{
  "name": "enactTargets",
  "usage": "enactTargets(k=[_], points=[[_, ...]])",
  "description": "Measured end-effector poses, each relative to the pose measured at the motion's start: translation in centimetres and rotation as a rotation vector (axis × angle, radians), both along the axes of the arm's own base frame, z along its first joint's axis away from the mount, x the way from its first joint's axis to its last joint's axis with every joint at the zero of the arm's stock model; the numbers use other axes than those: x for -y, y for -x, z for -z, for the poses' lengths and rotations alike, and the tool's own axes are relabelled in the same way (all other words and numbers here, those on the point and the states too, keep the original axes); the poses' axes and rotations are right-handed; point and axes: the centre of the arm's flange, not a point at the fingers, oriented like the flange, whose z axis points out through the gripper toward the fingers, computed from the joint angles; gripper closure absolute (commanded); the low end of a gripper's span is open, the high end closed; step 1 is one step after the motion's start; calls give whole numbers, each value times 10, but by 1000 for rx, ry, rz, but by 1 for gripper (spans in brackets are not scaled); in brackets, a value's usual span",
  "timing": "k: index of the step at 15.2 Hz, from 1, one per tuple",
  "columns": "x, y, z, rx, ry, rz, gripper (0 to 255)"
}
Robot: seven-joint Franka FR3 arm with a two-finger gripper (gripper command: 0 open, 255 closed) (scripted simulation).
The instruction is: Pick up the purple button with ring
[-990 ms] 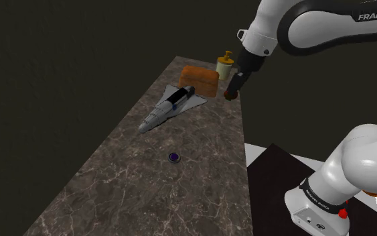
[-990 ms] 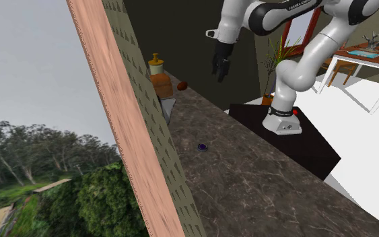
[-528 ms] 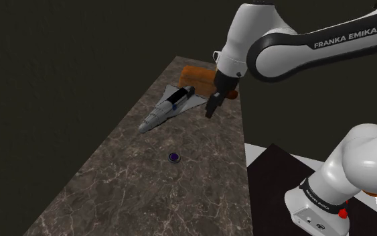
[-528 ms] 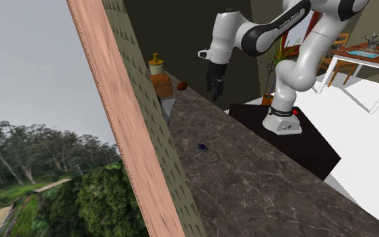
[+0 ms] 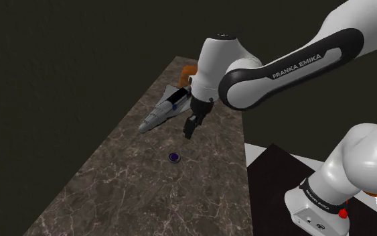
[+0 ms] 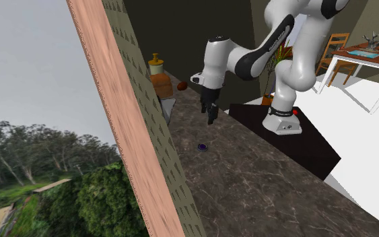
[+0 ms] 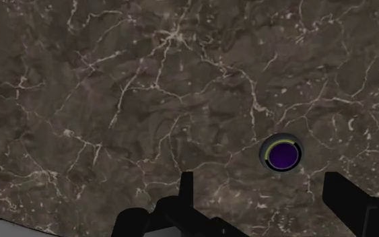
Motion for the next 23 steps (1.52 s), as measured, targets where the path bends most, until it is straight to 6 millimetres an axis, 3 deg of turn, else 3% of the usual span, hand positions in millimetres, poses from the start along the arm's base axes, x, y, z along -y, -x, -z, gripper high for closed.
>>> enactTargets(k=[8, 16, 17, 23], points=[[-61, -16, 73, -37, -10, -45, 0], [-68, -19, 116, -40, -10, -49, 0], [-68, -19, 118, -40, -10, -49, 255], [-66, -20, 117, -34, -9, -46, 255]])
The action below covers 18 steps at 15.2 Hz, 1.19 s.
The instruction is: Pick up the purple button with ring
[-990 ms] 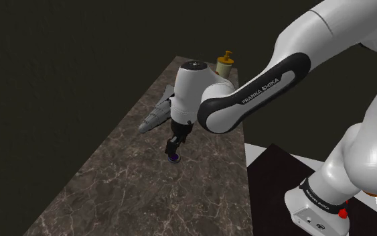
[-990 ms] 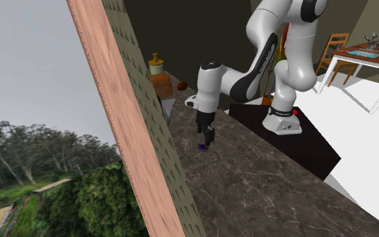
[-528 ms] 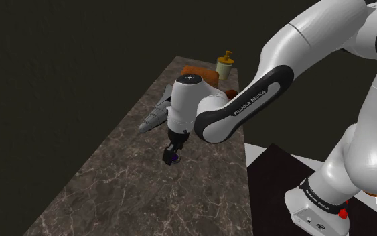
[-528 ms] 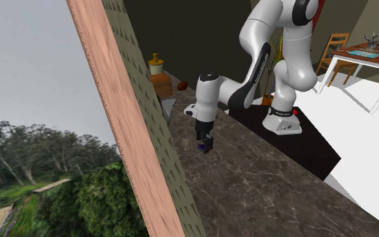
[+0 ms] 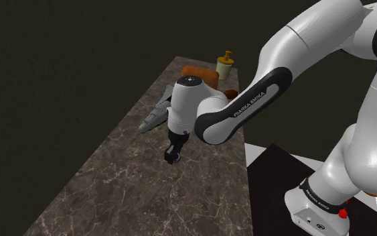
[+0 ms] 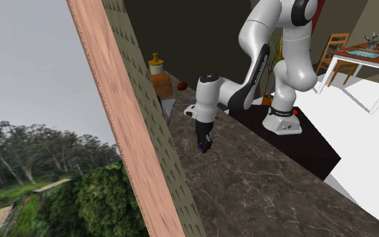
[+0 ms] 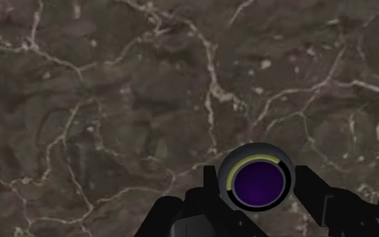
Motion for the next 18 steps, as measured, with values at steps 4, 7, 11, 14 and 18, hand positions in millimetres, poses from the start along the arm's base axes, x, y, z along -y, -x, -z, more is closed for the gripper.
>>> enactTargets(k=[4, 7, 11, 14, 18], points=[[0, 0, 0, 1, -1, 1, 255], [-1, 1, -8, -4, -2, -3, 255], [0, 2, -29, -5, -2, -4, 255], [-2, 2, -44, -5, -2, -4, 255], [-1, 1, -65, -5, -2, -4, 255]])
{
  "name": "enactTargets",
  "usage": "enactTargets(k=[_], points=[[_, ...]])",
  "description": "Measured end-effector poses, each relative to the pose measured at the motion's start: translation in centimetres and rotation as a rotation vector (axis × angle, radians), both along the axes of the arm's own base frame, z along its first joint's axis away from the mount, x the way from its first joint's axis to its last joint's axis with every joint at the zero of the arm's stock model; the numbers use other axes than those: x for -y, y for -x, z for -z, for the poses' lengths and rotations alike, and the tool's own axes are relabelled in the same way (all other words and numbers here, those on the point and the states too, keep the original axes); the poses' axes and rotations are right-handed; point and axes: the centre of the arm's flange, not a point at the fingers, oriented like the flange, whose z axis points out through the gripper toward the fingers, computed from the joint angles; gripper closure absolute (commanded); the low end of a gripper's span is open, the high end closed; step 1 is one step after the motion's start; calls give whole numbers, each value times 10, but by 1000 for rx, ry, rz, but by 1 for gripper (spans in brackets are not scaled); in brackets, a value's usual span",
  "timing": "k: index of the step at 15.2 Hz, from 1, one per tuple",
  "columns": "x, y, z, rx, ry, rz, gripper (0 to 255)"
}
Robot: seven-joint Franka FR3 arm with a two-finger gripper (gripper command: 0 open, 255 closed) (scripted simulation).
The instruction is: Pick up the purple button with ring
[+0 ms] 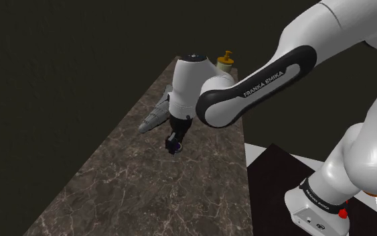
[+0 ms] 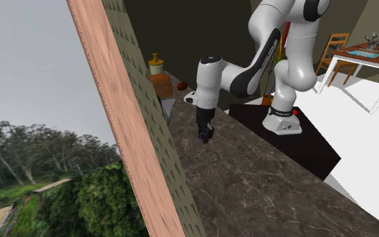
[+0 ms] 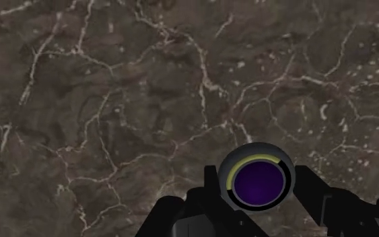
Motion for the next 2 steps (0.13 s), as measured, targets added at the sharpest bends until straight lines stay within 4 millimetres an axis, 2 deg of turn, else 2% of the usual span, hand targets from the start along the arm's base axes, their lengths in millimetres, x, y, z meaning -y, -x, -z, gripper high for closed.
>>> enactTargets(k=[2], points=[[0, 0, -9, 0, 0, 0, 255]])
